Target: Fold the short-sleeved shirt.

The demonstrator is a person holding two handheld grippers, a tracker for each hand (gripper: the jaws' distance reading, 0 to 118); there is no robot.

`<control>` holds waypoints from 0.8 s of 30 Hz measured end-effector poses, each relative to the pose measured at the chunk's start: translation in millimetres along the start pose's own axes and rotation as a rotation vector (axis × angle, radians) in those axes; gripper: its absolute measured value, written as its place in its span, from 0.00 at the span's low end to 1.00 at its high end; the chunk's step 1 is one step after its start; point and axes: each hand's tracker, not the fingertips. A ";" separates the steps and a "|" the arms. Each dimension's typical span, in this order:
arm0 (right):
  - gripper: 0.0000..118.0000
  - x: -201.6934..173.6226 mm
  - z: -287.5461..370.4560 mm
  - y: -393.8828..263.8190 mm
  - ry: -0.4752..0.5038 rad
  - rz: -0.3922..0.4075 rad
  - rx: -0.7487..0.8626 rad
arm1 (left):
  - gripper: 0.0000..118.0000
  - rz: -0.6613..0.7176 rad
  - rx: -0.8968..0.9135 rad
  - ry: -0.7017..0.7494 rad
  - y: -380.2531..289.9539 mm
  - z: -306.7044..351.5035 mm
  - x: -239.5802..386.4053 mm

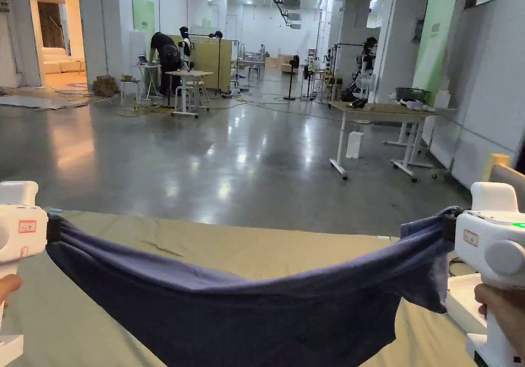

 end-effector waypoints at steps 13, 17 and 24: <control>0.03 -4.1 -32.4 19.7 -0.029 0.008 -0.001 | 0.03 0.007 -0.005 0.007 15.7 -26.0 0.3; 0.03 -9.0 -49.0 38.8 -0.046 0.012 0.010 | 0.03 -0.010 0.011 0.021 35.5 -35.0 6.1; 0.03 -10.5 -77.2 82.6 -0.065 0.009 0.044 | 0.03 -0.015 0.054 0.033 80.1 -47.9 12.3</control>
